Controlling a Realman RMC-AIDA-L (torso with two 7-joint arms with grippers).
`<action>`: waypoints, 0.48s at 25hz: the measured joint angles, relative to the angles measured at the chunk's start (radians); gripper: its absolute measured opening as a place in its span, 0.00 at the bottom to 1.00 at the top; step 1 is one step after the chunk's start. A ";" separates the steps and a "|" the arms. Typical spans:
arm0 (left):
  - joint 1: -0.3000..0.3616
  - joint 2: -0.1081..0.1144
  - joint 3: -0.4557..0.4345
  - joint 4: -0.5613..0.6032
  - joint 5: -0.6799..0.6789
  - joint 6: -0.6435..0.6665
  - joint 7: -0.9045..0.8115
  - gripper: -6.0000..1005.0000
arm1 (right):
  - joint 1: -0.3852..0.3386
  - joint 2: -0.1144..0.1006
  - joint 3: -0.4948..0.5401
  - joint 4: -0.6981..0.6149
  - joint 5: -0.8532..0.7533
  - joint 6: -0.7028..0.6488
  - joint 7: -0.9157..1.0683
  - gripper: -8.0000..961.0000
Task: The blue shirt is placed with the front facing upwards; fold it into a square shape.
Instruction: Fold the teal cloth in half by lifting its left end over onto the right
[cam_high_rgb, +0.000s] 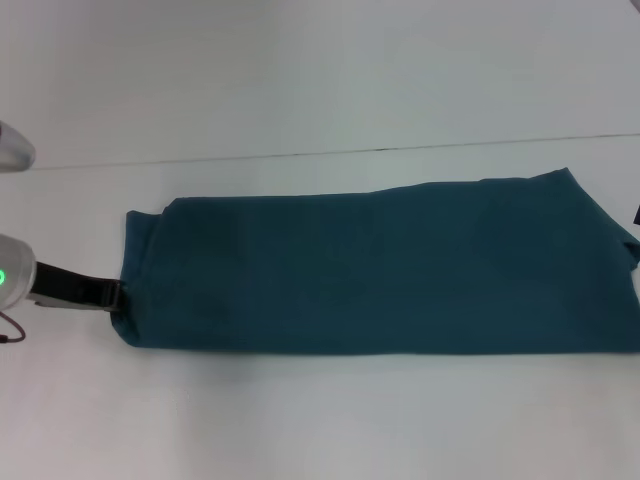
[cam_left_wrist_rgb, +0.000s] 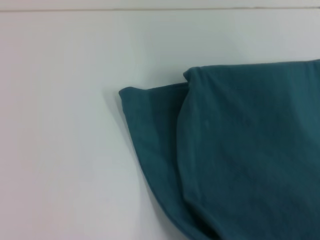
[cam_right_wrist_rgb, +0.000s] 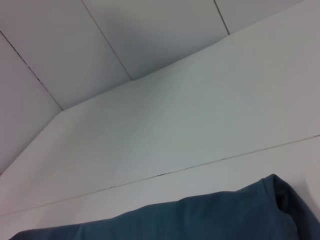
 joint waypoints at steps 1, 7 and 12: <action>0.001 0.002 -0.018 0.002 -0.002 0.008 0.011 0.02 | 0.001 0.002 0.000 0.000 0.000 0.000 -0.003 0.84; 0.011 0.018 -0.084 0.010 -0.006 0.027 0.035 0.02 | 0.009 0.013 -0.001 0.001 0.000 0.007 -0.020 0.84; 0.017 0.036 -0.139 0.017 -0.002 0.036 0.041 0.02 | 0.019 0.023 -0.004 0.003 0.000 0.019 -0.040 0.84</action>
